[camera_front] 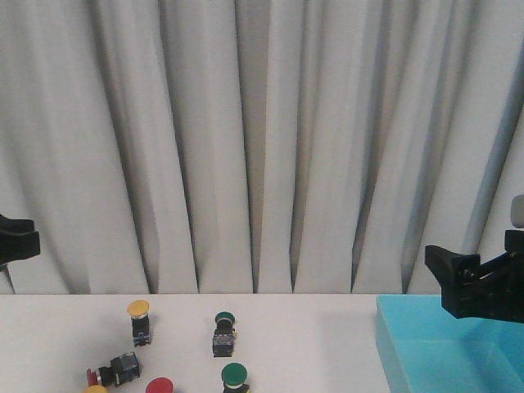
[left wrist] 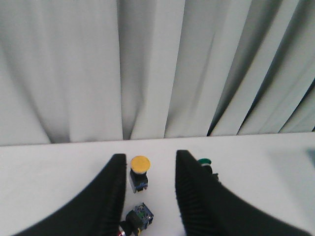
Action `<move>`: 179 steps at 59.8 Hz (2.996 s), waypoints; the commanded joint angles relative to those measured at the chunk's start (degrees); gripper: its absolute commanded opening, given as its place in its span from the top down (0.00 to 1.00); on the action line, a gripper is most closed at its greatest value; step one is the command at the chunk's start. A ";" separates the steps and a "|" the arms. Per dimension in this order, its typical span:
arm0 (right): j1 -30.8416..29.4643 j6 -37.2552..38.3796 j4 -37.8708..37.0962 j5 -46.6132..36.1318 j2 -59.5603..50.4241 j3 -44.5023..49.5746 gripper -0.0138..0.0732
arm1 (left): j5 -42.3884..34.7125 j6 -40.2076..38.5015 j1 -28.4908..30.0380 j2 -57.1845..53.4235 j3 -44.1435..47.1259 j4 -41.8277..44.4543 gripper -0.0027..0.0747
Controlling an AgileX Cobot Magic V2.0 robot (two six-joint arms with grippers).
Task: Pick red and yellow buttons and place in box
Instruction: 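Lower the left gripper over the red-capped button switch, then close the left gripper on the red-capped button and lift it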
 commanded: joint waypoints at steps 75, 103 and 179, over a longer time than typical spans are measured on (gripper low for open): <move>0.42 0.25 1.53 5.36 -0.81 -2.07 0.19 | 14.07 -1.69 -10.06 33.33 -14.47 -0.57 0.34; 0.42 -0.17 1.53 9.23 -0.81 -2.07 0.19 | 24.93 -1.69 -14.04 44.05 -27.69 2.03 0.28; 0.42 -0.38 1.53 12.06 -0.81 -2.07 0.19 | 33.56 -11.35 -15.31 52.24 -33.69 12.62 0.28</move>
